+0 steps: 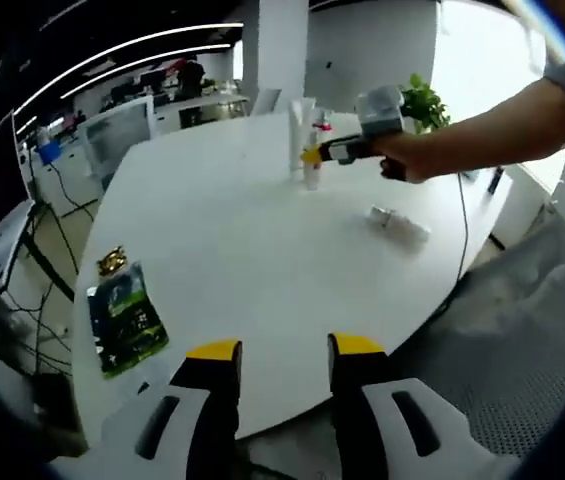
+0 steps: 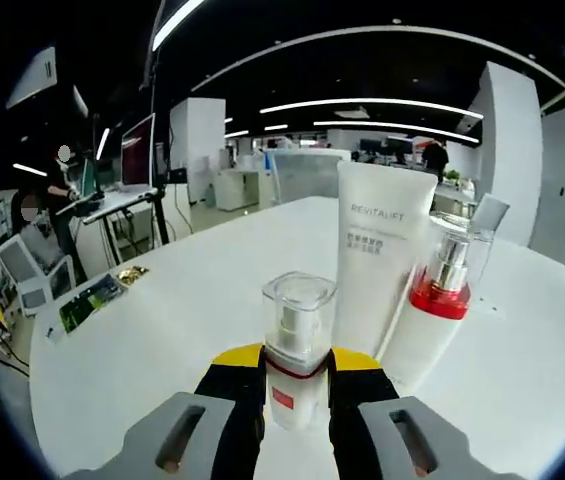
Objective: Arrange the skincare products in the storage area until every visible bottle or jar stands upright without overlapping.
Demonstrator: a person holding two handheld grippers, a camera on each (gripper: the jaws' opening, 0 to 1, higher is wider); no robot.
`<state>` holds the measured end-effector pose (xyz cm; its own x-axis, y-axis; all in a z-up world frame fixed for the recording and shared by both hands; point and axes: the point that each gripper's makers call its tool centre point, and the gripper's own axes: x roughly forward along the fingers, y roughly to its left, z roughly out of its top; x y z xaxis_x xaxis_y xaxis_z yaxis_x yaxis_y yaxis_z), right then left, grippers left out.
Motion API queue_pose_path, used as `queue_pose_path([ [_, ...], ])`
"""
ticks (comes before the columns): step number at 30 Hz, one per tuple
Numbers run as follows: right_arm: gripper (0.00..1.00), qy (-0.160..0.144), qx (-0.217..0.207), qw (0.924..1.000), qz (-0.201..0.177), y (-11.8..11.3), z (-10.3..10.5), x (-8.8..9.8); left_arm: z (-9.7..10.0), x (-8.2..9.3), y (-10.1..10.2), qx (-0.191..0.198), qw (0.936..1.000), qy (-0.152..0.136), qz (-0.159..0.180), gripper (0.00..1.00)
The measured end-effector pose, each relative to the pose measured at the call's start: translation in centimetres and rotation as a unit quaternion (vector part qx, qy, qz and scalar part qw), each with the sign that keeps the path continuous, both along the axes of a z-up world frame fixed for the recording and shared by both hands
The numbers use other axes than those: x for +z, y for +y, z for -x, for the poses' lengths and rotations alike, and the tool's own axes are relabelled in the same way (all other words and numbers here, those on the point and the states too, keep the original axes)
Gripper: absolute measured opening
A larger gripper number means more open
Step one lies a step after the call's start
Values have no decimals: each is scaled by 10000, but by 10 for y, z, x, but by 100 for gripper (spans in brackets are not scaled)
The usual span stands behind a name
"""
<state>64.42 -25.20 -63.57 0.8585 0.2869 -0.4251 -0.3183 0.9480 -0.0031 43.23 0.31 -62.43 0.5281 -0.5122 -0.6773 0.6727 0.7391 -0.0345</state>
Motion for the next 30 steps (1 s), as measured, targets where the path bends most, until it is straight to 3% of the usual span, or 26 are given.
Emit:
queue_pose_path([
  [9, 16, -86, -27, 9999, 132, -6, -9, -3, -2, 3, -3, 218, 9992, 114, 330, 35],
  [18, 16, -252, 121, 9994, 205, -4, -6, -20, -2, 3, -2, 264, 9989, 169, 349, 32],
  [23, 16, -530, 419, 9971, 344, 2, -8, -15, -1, 0, -1, 257, 9990, 202, 300, 32],
  [30, 17, -497, 174, 9984, 185, -6, -5, -16, 1, -2, -2, 239, 9989, 285, 288, 29],
])
